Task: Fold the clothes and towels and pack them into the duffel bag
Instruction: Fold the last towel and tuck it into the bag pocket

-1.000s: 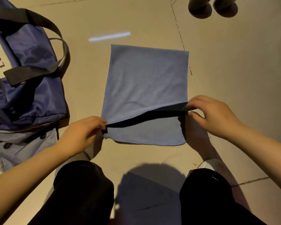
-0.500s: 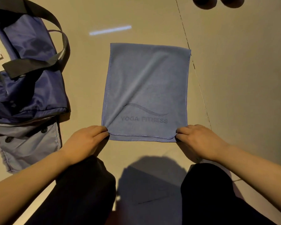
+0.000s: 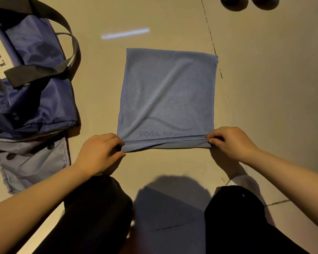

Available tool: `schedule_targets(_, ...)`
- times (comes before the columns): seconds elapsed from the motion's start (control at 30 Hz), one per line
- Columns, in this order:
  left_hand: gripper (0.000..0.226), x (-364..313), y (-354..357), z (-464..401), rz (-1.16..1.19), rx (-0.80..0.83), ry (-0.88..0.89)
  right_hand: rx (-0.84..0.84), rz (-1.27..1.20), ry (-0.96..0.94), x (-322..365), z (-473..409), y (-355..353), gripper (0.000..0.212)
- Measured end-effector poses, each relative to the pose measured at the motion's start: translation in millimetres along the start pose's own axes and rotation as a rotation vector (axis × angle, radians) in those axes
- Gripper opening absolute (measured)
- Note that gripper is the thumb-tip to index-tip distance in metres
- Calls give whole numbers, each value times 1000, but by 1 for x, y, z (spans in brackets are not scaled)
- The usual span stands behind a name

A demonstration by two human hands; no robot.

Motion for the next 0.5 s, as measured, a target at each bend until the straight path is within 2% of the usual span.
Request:
schedule_targets(0.2,60,-3,2,1,-111,58,-11,-55,-49,26,3,-1,-4,7)
schedule_targets(0.3,52,-8,6,-3,-95,63,-81,-83,-54,17,5,0,-6,20)
schedule_targets(0.37,41,-9,6,-7,-84,2,-114,-85,-28,21,4,0,-7,22)
schedule_targets(0.43,37,-8,3,-11,-19,-42,-122,-74,23,37,2,-1,-7,17)
schedule_targets(0.5,45,-2,-2,-15,156,-23,-153,-54,33,60,2,-1,-6,15)
Point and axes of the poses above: each hand's wrist, its own z-axis away from the middle knuckle, its own y-axis out of the palm, x = y × z, the point moved 1 cm from there along -z, towards the middle knuckle, and after that the axes turned 3 degrees about -z, right-handed, at the moved point
